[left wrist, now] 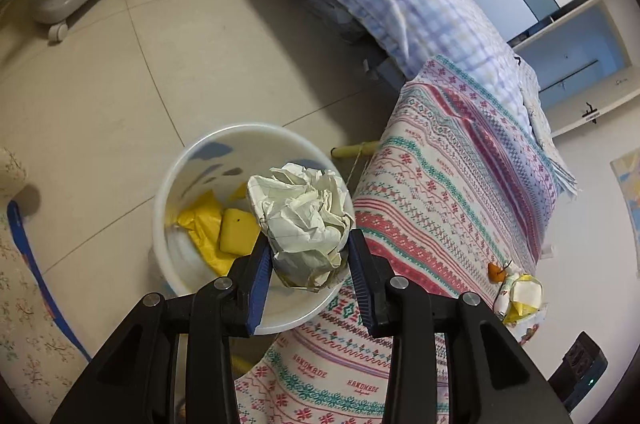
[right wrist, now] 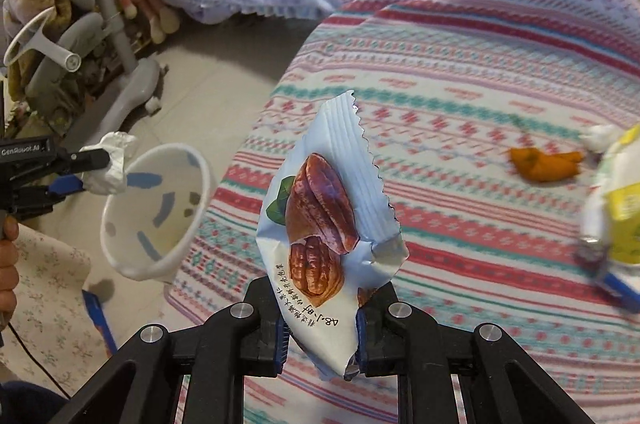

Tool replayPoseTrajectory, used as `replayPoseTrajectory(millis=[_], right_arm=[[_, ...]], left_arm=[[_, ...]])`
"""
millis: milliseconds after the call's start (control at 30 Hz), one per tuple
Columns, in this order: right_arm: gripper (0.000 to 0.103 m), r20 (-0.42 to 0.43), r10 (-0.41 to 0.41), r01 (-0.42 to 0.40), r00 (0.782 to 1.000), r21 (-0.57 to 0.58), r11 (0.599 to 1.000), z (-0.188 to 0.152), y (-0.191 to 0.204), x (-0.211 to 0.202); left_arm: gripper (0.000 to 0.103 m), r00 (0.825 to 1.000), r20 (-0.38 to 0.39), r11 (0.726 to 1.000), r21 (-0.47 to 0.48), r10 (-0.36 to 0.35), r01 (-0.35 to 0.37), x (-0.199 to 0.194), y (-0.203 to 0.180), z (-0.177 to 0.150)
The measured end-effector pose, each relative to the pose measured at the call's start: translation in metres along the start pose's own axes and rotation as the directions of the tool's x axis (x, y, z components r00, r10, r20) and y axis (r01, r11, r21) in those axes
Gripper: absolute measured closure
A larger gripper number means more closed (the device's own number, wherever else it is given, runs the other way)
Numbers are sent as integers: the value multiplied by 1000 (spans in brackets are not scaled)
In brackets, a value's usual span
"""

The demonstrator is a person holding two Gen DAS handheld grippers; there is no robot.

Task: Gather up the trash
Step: 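Drop the tissue and nut packet into the wastebasket, opening both grippers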

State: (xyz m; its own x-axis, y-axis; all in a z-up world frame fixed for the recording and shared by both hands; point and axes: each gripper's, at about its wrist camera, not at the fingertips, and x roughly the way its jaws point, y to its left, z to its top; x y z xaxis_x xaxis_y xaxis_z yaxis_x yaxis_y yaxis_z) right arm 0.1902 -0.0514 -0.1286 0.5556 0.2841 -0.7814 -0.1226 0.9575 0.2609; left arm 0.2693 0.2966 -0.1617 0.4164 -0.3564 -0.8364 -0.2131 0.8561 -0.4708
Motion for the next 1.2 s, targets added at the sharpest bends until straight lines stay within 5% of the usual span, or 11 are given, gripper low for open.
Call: replayPoseTrajectory(millis=[333,733,867,933,1000,1200], right_arm=[[79,-21,111,-111,994,19,994,-1,56,43],[79,-28,140,-141,990,-55,988,21,131,91],[71,-47,143,-148,989,-103,984,32,151,107],[46,-46,119,-124,992,-121,985,37,158,114],[33,-38,95,-99,995,-119,988,42,159,120],[32,-58,87,-93,995,-108,990,40,146,126]], left_arm=[[48,997,-63,994,-104,33,-39,14,30,5],[44,999,18,977,-211,37,-33,-5,53,11],[44,998,40,974,-225,41,-31,-9,56,13],[44,998,51,972,-232,40,-27,-11,58,14],[44,998,54,973,-229,38,-25,-12,57,14],[44,998,55,984,-176,34,-24,-8,39,14]])
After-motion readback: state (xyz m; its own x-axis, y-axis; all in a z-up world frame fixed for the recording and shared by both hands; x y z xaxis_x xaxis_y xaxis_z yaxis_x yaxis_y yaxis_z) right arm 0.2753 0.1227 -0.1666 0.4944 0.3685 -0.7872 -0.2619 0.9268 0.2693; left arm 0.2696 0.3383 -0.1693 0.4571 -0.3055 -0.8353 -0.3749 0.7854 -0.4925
